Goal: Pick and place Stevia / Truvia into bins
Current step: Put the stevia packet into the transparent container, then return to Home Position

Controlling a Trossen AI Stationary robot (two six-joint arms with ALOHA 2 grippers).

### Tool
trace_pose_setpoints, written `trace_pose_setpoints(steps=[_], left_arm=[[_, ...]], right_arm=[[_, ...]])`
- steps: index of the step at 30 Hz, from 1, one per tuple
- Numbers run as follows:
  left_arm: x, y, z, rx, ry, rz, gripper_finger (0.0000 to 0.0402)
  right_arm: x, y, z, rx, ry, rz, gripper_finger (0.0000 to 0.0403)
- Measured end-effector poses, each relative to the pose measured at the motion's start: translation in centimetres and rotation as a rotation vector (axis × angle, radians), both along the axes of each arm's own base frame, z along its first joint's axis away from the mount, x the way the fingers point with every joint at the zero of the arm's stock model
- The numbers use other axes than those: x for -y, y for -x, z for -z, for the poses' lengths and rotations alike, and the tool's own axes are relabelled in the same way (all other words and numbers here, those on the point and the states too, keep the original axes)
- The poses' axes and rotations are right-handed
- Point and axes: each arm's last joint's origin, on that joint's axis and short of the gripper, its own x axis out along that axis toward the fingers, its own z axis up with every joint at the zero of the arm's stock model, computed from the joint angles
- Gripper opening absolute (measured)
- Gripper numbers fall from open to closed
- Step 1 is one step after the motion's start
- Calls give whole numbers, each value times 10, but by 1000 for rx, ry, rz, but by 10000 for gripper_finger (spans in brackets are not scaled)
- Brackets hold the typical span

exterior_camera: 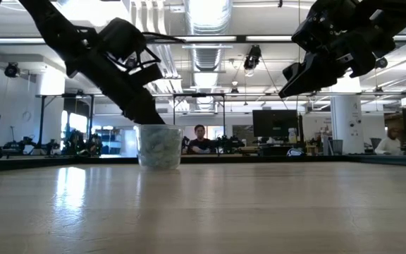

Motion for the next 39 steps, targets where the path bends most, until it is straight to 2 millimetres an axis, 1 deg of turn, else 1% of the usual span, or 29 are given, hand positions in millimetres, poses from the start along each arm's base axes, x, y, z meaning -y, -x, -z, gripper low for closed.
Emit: trace_pose_setpoints(steps=[6,11,16,23,28,31,33,36,39], left_arm=[[-3,0,2,-6,17,-1,82],[-3,1,-2,10,6,3,75],[-2,2,-13,69,-15,8,75],[0,5,-24,97,-58,42,76],[6,10,-47,164,-155,105,76],[13,18,-59,156,-254,174,76],[16,25,-71,189,-304,194,76],[19,43,-88,273,-336,183,76],[24,65,-97,348,-366,216,76]], right_arm=[[0,0,1,-4,-3,1,68],[0,1,1,-5,-2,1,68],[0,1,2,-6,-2,0,68],[-1,0,1,5,4,-14,68],[0,-5,-13,152,23,-36,68],[0,-4,-26,205,111,-70,68],[0,-2,-34,243,164,-82,68],[1,6,-46,299,218,-13,68],[2,18,-55,349,250,45,68]])
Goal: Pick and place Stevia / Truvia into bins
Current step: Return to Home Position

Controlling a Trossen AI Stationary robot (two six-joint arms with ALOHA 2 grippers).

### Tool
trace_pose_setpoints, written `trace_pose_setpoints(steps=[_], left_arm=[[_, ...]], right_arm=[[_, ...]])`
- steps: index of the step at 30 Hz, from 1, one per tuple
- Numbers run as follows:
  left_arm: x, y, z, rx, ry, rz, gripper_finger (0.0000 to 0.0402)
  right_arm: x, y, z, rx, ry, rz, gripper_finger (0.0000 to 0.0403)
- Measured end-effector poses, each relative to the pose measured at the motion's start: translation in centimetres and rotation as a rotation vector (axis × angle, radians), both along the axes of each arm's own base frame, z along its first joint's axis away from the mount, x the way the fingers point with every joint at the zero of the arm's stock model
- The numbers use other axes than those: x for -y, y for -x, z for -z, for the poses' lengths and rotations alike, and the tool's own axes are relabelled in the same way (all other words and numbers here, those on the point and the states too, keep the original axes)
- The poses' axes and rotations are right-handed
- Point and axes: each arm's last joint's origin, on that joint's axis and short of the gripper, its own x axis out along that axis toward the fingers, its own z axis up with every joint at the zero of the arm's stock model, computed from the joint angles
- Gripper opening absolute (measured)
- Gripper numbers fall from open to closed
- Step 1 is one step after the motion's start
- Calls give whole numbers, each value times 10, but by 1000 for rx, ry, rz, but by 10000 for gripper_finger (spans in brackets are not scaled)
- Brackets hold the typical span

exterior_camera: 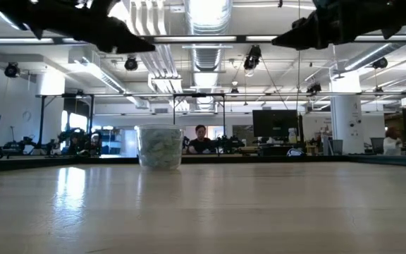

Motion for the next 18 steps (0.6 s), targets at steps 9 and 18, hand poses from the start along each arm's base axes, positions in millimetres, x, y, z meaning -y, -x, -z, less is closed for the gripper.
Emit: trace_pose_setpoints(steps=[9,18], left_arm=[[14,60,14,185,-9,100,76],[18,89,42,310,94,97,76]], right_arm=[[1,44,1,147,-67,75,68],[-1,70,25,224,-167,124,68]])
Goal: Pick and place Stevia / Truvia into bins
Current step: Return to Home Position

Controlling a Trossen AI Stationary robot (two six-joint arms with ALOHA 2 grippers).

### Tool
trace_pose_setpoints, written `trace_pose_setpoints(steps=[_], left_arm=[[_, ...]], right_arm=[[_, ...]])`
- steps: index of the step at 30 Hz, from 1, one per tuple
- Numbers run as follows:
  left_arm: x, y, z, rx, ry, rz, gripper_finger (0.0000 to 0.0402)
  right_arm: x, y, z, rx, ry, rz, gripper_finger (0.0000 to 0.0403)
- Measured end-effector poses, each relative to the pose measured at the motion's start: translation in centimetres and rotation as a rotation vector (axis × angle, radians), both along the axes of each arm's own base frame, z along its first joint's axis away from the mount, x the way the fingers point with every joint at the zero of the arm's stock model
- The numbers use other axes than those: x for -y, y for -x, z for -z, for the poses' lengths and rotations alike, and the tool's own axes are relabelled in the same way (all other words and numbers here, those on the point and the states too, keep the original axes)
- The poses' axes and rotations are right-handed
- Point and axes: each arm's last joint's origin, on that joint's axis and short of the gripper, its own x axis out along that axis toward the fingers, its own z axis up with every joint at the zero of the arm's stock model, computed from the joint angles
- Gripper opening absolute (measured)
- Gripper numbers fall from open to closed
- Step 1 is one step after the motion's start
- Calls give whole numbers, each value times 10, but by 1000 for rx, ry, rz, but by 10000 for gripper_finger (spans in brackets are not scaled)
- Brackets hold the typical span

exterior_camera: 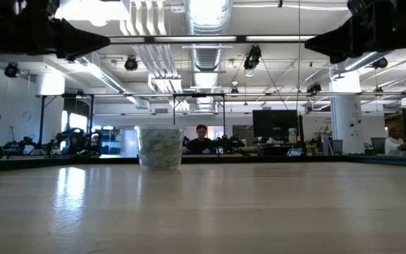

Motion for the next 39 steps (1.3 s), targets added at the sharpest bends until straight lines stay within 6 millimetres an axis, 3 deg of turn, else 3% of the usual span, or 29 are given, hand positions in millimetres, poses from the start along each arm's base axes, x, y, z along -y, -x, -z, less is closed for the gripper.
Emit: trace_pose_setpoints(steps=[15,21,30,39], left_arm=[[5,15,31,49,125,82,76],[4,13,50,15,175,87,76],[7,13,53,-11,203,161,76],[7,13,56,-44,201,169,76]], right_arm=[[-7,9,47,167,-84,-111,68],[-14,7,51,119,-101,-168,68],[-29,5,54,89,-84,-284,68],[-31,8,51,118,-40,-239,68]])
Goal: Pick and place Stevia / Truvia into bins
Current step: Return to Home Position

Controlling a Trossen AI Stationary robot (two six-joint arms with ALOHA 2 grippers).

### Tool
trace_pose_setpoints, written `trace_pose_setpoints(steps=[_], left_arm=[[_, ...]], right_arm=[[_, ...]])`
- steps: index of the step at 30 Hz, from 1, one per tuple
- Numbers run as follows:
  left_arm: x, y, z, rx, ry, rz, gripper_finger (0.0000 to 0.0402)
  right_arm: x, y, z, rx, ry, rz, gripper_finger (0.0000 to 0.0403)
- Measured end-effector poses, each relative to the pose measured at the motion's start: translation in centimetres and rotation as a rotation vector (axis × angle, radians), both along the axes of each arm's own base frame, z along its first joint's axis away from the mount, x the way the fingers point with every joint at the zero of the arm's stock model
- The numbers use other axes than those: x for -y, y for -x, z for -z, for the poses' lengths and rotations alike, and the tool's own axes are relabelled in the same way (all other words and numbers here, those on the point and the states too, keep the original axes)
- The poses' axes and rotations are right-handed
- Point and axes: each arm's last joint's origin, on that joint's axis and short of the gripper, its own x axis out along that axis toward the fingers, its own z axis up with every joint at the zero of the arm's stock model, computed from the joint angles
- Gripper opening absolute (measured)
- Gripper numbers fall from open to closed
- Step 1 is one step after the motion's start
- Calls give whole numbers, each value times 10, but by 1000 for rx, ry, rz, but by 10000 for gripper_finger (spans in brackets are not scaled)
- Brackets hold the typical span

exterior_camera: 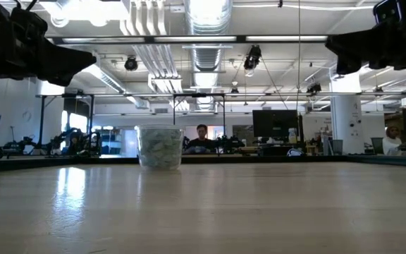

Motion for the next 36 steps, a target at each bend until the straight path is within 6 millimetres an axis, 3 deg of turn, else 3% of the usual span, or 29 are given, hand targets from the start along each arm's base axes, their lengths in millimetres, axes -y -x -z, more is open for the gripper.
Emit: trace_pose_setpoints(steps=[13,36], left_arm=[[0,0,1,-10,-19,-1,76],[1,-3,4,-60,-12,44,76]], right_arm=[[-1,19,-1,38,-1,2,68],[-1,18,2,9,-11,-2,68]])
